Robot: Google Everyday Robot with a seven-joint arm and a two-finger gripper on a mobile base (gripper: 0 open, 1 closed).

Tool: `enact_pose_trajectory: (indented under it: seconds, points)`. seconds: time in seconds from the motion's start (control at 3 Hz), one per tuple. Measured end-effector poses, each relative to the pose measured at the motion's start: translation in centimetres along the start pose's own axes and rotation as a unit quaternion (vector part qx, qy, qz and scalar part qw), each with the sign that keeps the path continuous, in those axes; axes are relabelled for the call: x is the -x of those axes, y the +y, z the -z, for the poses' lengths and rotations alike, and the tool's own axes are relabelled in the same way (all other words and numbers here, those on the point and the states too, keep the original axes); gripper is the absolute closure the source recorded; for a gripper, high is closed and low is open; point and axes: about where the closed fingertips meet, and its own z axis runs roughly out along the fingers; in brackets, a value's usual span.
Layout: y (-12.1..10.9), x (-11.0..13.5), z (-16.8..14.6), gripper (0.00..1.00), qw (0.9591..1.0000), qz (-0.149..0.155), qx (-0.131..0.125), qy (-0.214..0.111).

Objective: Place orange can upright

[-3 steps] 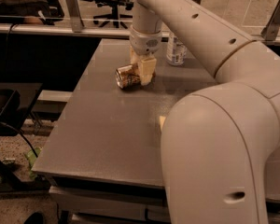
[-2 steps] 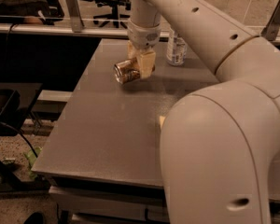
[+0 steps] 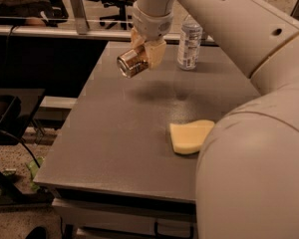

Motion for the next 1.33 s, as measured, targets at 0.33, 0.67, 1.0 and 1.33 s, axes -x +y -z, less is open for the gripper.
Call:
enact_pose_trajectory:
  seconds: [0.33,0.67,1.0,1.33]
  points:
    - [-0.5,1.3,2.5,1.0,0.9915,0.103,-0.072,0.033]
    - [-1.1,1.5,3.3,1.0,0.9784,0.157,-0.119,0.064]
    - [-1.3,1.6,4.0,1.0,0.9595,0.207,-0.16,0.105]
    - [-1.7,1.6,4.4,1.0,0.9336,0.258,-0.201,0.147]
